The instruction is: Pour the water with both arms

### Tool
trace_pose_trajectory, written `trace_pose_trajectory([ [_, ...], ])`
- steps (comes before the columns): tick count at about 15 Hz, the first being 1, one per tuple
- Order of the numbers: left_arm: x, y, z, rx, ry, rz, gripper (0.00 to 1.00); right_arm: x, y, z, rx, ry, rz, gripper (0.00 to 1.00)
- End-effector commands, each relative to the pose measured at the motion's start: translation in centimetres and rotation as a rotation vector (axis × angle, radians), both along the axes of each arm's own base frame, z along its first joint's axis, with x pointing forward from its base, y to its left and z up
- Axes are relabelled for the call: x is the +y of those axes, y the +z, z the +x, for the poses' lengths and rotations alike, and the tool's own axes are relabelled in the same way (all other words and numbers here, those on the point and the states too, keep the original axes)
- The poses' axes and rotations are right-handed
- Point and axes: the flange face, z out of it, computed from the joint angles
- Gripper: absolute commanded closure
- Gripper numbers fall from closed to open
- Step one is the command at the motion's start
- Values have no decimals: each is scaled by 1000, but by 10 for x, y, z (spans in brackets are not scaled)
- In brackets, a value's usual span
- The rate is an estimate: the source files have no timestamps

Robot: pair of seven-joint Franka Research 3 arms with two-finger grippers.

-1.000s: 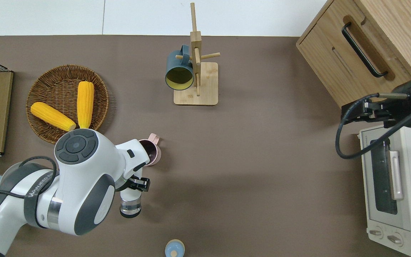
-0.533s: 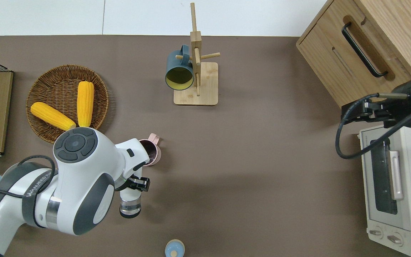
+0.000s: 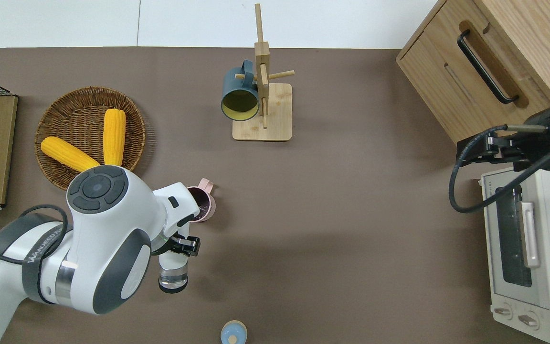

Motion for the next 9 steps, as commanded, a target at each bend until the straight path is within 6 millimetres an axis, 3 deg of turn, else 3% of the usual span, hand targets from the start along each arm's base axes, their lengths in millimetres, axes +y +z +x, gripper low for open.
trace_pose_trajectory([
  [1,-3,13,3,4,3,27,883,-3,1,-4,-5,12,7,11],
  [9,-4,10,1,-3,8,27,883,-3,1,-4,-5,14,7,11],
])
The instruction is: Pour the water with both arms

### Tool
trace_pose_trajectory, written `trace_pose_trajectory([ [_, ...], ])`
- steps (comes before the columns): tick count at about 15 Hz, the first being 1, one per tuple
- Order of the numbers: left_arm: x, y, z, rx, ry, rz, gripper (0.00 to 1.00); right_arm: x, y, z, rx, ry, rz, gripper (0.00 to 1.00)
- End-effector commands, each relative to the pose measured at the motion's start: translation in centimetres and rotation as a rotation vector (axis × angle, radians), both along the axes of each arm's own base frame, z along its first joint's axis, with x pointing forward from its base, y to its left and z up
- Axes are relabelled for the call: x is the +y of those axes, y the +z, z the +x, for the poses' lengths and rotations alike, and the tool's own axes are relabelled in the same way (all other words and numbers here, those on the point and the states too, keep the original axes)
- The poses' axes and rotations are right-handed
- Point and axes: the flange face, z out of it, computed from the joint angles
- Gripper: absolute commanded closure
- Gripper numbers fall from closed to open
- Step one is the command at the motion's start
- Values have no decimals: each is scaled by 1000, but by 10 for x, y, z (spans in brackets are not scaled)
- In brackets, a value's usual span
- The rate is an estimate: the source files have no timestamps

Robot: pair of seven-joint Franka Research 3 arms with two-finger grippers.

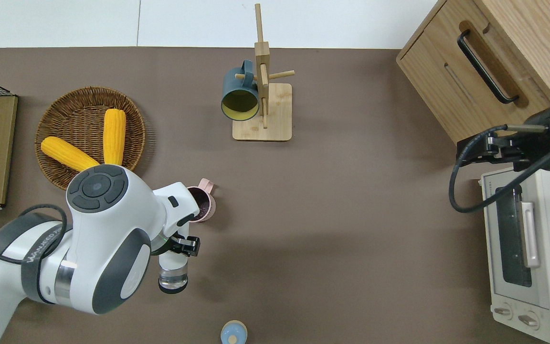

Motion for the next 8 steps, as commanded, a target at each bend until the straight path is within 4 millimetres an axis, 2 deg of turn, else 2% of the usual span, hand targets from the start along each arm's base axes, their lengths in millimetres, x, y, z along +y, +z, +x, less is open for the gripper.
trace_pose_trajectory([
  [1,-5,8,0,-15,1,24,883,-3,1,-4,-5,14,7,11],
  [5,-3,-5,-17,-147,8,16,883,-3,1,-4,-5,14,7,11],
  [8,0,-8,-21,-195,5,11,881,-3,1,-4,-5,14,7,11],
])
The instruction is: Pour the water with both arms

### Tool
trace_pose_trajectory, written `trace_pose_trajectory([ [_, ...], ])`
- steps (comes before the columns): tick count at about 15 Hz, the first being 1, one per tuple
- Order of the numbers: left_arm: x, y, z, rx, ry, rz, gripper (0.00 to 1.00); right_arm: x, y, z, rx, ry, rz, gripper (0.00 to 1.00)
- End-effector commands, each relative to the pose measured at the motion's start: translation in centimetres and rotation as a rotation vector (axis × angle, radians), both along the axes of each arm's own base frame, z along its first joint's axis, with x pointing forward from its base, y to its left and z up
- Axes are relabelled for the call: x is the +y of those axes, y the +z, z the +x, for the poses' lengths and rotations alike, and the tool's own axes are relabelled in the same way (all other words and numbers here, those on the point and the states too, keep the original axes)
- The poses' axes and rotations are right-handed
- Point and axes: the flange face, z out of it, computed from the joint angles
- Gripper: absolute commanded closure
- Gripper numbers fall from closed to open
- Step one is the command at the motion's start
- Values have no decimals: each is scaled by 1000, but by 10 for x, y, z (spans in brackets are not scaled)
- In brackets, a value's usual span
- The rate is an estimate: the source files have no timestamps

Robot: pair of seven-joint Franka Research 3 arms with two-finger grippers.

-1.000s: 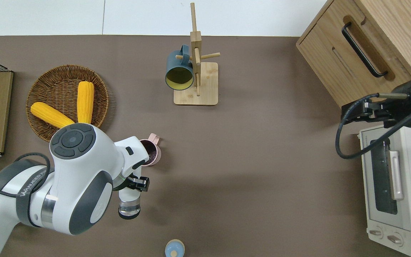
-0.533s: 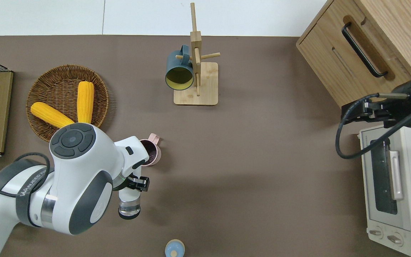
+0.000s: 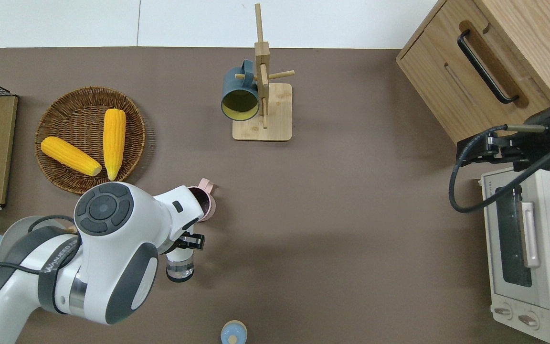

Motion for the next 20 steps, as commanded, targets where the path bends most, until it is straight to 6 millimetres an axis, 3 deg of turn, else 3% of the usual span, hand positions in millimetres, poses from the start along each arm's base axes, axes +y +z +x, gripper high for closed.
trace_pose_trajectory([
  [1,5,12,-18,-90,4,27,881,-3,1,-4,-5,14,7,11],
  [5,10,17,-21,-119,15,24,877,-3,1,-4,-5,14,7,11],
  [10,30,28,-21,-165,61,14,879,-3,1,-4,-5,14,7,11],
  [13,59,40,-7,-223,120,4,879,-3,1,-4,-5,14,7,11],
  [17,116,67,29,-319,212,21,881,-3,1,-4,-5,14,7,11],
  [20,142,91,58,-373,240,38,881,-3,1,-4,-5,14,7,11],
])
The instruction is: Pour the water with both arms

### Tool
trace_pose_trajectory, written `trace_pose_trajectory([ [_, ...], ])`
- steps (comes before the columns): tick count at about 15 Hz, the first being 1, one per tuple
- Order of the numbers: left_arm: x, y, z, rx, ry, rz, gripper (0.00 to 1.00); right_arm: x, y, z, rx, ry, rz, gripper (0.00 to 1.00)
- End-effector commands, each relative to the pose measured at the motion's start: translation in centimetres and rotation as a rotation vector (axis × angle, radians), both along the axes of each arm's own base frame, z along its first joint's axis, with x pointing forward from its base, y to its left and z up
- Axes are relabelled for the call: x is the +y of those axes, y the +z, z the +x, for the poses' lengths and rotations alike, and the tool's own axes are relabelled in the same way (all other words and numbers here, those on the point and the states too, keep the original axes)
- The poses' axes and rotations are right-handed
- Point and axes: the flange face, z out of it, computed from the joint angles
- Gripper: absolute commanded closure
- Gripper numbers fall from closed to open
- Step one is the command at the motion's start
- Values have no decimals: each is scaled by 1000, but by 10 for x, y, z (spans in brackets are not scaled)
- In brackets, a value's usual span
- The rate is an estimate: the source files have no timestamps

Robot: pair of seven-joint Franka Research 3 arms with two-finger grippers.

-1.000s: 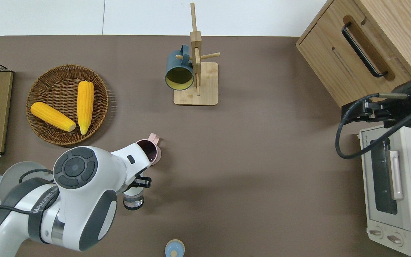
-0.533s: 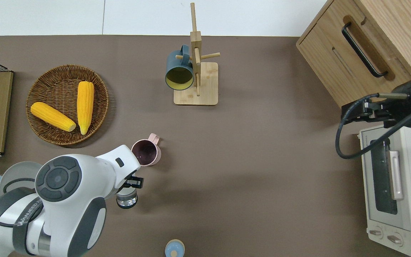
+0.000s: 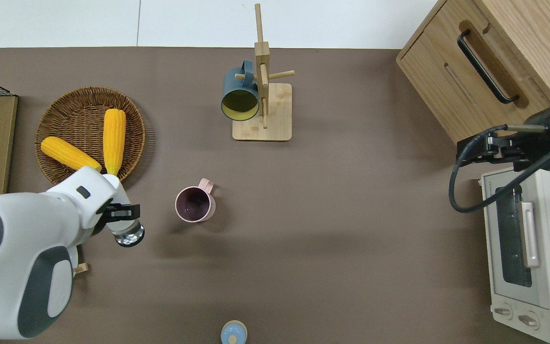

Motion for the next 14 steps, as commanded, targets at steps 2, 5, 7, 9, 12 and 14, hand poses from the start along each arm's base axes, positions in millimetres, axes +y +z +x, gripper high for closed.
trace_pose_trajectory([
  [2,37,53,43,-112,47,54,881,-3,1,-4,-5,14,7,11],
  [5,86,94,58,-191,116,64,881,-3,1,-4,-5,14,7,11],
  [7,115,119,71,-250,130,75,881,-3,1,-4,-5,14,7,11],
  [9,146,140,90,-320,163,87,883,-3,1,-4,-5,12,7,11],
  [12,190,170,113,-391,173,114,883,-3,1,-4,-5,14,7,11],
  [14,226,181,119,-419,186,124,886,-3,1,-4,-5,14,7,11],
])
